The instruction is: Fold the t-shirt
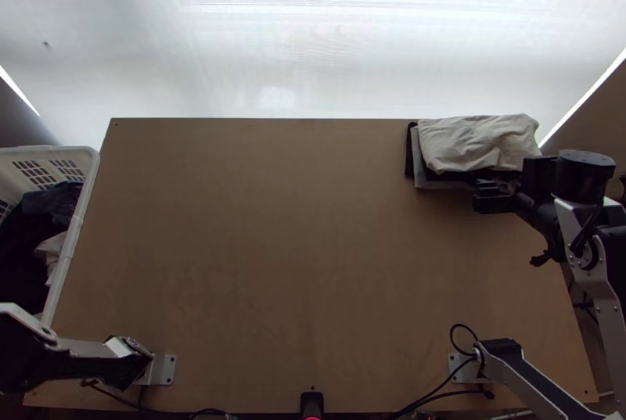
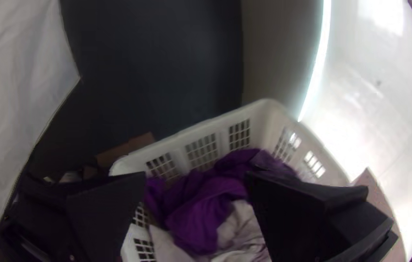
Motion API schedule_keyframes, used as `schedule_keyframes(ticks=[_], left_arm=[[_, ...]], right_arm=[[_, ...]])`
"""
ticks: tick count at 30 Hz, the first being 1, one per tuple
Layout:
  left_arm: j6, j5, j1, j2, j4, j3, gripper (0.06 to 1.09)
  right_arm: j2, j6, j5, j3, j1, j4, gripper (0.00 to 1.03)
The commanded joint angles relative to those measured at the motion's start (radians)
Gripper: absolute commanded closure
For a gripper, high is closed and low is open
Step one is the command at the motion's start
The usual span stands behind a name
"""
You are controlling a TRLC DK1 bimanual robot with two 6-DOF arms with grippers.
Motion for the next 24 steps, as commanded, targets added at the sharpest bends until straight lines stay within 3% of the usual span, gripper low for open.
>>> schedule_keyframes(ticks=[1, 5, 9, 15, 18, 22, 24], left_arm=[[0.227, -0.048, 0.141, 0.248, -0.021, 0.005, 0.10], [0.305, -0.051, 0.144, 0.357, 0.022, 0.004, 0.10], [0.391, -0.039, 0.136, 0.489, -0.055, 0.062, 0.11], [0.509, -0.037, 0.133, 0.615, 0.015, 0.074, 0.11], [0.532, 0.001, 0.133, 0.657, 0.043, 0.090, 0.11], [0.560, 0.133, 0.151, 0.681, 0.118, 0.081, 0.11], [0.555, 0.139, 0.153, 0.696, 0.127, 0.096, 0.11]], right_arm=[[0.034, -0.023, -0.002, 0.043, 0.001, -0.058, 0.05], [0.037, -0.040, -0.001, 0.068, 0.005, -0.112, 0.05], [0.071, -0.037, -0.004, 0.131, 0.004, -0.220, 0.05], [0.047, -0.047, -0.014, 0.143, 0.011, -0.231, 0.05], [0.039, -0.046, -0.019, 0.143, 0.011, -0.236, 0.05], [0.028, -0.044, -0.027, 0.149, 0.011, -0.250, 0.04], [0.024, -0.049, -0.034, 0.163, 0.011, -0.257, 0.04]])
